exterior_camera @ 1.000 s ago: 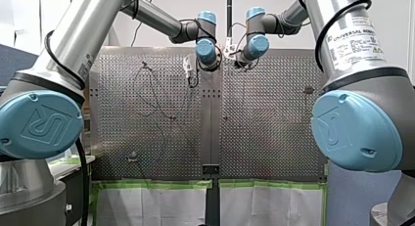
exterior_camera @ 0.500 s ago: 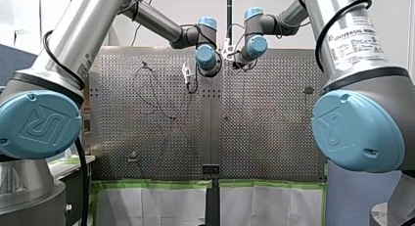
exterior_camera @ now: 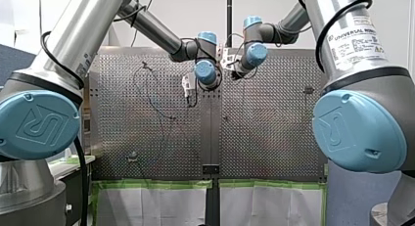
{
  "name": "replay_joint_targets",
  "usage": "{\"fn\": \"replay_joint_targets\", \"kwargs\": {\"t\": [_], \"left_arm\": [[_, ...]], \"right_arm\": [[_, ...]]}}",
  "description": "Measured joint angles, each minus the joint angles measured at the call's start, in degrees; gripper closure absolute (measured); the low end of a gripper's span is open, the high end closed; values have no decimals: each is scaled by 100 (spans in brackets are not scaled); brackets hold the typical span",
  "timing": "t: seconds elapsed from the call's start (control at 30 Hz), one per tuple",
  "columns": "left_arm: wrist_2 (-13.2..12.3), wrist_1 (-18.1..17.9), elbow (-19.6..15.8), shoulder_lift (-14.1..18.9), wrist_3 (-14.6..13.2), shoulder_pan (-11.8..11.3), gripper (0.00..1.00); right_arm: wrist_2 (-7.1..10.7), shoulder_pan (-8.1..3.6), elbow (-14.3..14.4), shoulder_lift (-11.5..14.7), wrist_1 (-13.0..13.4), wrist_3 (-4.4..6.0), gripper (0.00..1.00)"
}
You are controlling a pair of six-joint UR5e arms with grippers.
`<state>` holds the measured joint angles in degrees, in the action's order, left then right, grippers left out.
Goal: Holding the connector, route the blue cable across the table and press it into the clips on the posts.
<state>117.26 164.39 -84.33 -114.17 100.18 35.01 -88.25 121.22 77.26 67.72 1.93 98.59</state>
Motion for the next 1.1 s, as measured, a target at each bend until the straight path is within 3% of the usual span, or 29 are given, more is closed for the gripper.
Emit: {"fn": "replay_joint_targets", "kwargs": {"t": [0.33,0.63,0.83,0.93,1.1], "left_arm": [[-351,-565,-566,-28,40,-68,100],[-663,-967,-1090,-441,87,-48,100],[-864,-1110,-1147,-679,142,-65,100],[-924,-1165,-1114,-707,171,-66,100],[-938,-1246,-1060,-717,239,-70,100]], "right_arm": [[-28,-88,515,-6,67,-64,100],[-41,-141,1027,-7,333,-77,100],[-48,-138,1328,-8,465,-108,100],[-48,-121,1376,-9,486,-171,100],[-51,-137,1475,-9,505,-381,100]]}}
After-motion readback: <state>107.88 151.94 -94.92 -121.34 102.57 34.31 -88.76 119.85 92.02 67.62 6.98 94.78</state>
